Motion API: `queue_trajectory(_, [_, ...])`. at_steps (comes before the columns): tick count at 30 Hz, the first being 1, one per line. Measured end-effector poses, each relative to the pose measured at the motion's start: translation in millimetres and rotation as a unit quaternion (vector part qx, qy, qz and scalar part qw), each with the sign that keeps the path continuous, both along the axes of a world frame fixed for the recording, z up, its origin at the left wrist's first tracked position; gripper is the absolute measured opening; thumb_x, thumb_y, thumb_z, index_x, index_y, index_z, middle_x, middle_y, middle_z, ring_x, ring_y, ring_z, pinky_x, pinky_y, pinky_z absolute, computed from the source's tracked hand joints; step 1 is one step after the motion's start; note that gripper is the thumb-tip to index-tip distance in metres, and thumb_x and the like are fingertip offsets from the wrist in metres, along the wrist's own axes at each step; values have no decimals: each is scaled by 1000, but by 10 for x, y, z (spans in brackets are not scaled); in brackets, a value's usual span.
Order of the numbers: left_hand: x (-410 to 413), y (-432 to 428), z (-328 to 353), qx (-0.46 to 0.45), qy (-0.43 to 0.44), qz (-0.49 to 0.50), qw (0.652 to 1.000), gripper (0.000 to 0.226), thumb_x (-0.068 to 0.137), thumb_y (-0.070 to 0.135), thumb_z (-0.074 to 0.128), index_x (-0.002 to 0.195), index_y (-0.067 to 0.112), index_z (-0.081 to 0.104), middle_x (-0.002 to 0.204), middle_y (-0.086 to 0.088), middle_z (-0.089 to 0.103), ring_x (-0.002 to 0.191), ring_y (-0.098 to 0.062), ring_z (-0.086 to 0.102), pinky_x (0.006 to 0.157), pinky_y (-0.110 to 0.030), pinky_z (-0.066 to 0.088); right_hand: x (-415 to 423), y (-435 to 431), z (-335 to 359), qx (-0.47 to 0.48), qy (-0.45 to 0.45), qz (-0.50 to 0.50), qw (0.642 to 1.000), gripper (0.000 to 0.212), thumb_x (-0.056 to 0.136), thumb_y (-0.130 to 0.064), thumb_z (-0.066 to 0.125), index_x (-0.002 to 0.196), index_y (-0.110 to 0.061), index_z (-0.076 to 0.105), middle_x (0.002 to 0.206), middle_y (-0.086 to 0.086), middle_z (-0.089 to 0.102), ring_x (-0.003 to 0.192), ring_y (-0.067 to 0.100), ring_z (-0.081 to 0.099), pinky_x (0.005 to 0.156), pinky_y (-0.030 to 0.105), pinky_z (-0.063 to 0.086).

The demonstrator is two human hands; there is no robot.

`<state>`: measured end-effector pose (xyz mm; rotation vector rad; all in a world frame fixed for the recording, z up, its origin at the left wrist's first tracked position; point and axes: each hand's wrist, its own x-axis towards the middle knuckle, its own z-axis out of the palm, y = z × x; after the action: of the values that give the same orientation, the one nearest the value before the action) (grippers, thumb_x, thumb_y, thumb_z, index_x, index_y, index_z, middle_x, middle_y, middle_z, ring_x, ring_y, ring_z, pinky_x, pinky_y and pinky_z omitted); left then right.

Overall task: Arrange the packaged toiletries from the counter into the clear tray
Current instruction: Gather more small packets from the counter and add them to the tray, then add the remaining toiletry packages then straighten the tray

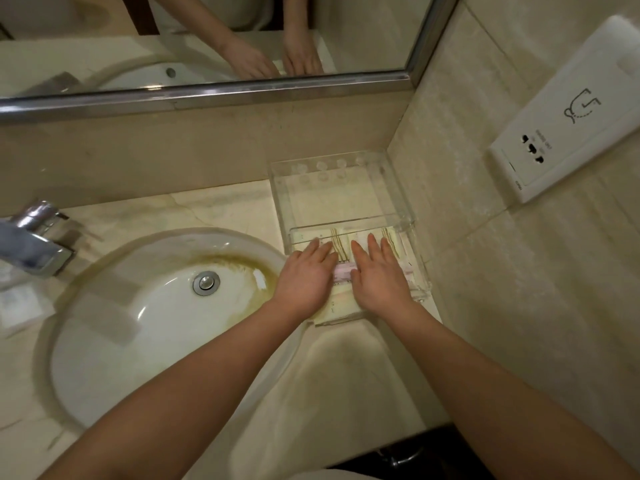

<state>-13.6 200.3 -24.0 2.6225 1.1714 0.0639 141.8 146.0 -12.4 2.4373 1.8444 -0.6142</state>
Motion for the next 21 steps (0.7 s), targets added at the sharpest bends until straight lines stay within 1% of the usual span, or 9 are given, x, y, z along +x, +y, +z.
queue_trajectory(2, [-58,-49,32,-25,-8,-4,1000,48,99,30,43,144,13,43,156,-10,34,147,-30,25,114,-45,26,-109,-21,37,-2,6,-23,1000,59,104,-33,34,158,-19,18,167,15,7,153,35,-4,125,42,2])
queue_trajectory(4, [-139,-123,126,-29,-40,-3,999,46,99,29,41,140,10,48,152,-14,41,144,-33,30,114,-46,28,-201,-43,47,28,11,-31,999,57,102,-31,32,155,-13,27,163,22,20,153,37,7,124,43,4])
queue_trajectory(5, [-198,-168,217,-32,-60,3,998,45,96,27,39,134,7,55,145,-17,49,139,-36,38,111,-47,34,-260,-47,49,51,5,-16,999,58,99,-31,28,152,-8,34,158,27,31,150,40,18,125,45,8])
queue_trajectory(7, [-374,-252,381,-45,-115,30,992,48,86,25,35,115,2,66,122,-22,64,117,-41,57,97,-47,48,-439,-28,86,103,8,38,994,62,92,-27,26,140,4,49,139,35,52,136,47,43,119,56,24])
queue_trajectory(9, [-713,-366,457,-42,-146,87,985,46,79,22,36,105,1,67,106,-20,68,100,-39,62,82,-45,53,-754,-31,125,161,40,59,984,51,89,-17,41,128,12,58,126,39,59,123,54,53,109,63,36])
queue_trajectory(11, [-1049,-508,503,-49,-152,147,976,40,82,14,43,114,2,65,109,-18,67,101,-37,60,82,-45,52,-1052,-56,172,167,91,56,980,49,91,-16,46,132,7,57,135,36,55,130,51,47,112,56,34])
queue_trajectory(14, [-1622,-764,491,-66,-146,269,950,44,89,11,47,132,11,56,123,-16,64,110,-37,60,91,-43,50,-1561,-94,164,141,139,116,973,49,97,-20,50,142,-1,50,145,27,49,137,44,40,116,49,29])
queue_trajectory(17, [-2144,-1097,444,-78,-152,376,911,45,92,11,46,135,15,54,131,-11,60,117,-32,57,98,-38,45,-2073,-177,157,119,189,182,958,49,97,-24,50,143,-5,49,145,20,52,136,40,42,112,46,33])
queue_trajectory(21, [-2783,-1514,367,-73,-170,464,866,42,95,13,45,136,17,54,137,-3,58,124,-21,54,103,-30,41,-2691,-308,180,82,230,236,941,49,98,-20,52,147,-12,46,149,15,49,140,31,40,112,39,32])
